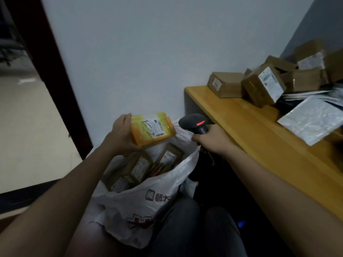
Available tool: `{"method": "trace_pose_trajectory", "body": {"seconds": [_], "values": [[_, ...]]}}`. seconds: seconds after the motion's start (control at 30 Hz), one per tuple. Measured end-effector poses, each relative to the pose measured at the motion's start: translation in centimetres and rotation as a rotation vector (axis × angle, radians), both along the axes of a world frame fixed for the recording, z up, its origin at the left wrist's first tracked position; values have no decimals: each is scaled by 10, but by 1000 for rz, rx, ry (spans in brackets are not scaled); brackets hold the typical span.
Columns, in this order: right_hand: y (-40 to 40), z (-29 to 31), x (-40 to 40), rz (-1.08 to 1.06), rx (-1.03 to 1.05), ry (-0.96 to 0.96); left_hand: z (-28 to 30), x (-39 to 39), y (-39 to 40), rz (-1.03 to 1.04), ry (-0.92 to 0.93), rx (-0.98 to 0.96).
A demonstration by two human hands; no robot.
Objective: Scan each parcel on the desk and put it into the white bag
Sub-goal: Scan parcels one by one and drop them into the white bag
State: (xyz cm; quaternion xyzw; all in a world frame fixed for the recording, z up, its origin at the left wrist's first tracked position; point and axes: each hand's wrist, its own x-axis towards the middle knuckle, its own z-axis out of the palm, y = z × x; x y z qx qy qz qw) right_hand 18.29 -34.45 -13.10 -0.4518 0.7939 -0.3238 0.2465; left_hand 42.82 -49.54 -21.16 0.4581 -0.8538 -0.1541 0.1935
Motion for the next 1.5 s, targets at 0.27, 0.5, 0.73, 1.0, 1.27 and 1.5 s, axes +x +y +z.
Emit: {"method": "trace_pose_trajectory", "body": {"seconds": [0.27, 0.5, 0.73, 1.0, 1.27, 1.5], "values": [[-25, -89, -20, 29, 156, 32, -105, -59, -22, -54, -333, 88], [-46, -143, -48, 62, 258, -50, -183, -86, -33, -205, -476, 401], [-53, -156, -52, -19, 183, 70, -188, -104, -32, -155, -147, 599], [-25, -126, -42, -81, 102, 91, -124, -121, -15, -149, 85, 403], [34, -52, -36, -131, -53, 167, -29, -135, 39, -125, 409, 402], [109, 31, -64, -349, -240, 100, 58, -193, 104, -258, 606, 334]]}}
